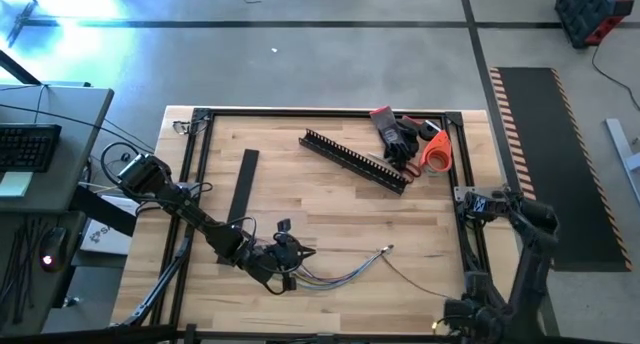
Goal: Ziptie cables
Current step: Wrap the black zip tie on the cables
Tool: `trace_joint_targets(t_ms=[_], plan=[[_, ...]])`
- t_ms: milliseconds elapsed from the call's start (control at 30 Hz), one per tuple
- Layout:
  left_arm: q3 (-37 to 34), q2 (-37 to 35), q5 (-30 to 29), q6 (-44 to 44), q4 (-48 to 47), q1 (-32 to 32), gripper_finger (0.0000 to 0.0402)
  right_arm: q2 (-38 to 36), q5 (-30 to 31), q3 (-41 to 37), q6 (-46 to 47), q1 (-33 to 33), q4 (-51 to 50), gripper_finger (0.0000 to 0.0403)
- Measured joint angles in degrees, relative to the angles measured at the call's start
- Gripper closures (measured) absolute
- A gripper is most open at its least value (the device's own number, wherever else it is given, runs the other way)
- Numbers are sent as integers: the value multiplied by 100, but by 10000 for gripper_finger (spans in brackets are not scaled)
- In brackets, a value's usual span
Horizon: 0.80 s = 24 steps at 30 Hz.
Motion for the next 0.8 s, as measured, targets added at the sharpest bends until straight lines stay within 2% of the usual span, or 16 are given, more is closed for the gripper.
trace_joint_targets(t_ms=[300, 500, 633, 800], plan=[[2, 0, 83, 30, 244, 4, 402, 246, 1481, 2, -1849, -809, 16, 403], [2, 0, 292, -67, 409, 4, 402, 561, 1911, 2, -3186, -1367, 289, 403], [3, 41, 793, -53, 594, 84, 394, 839, 2062, 0, -3719, -1546, 310, 403], [11, 147, 1469, -54, 742, 320, 346, 971, 2529, 6, -4107, -1575, 482, 403]])
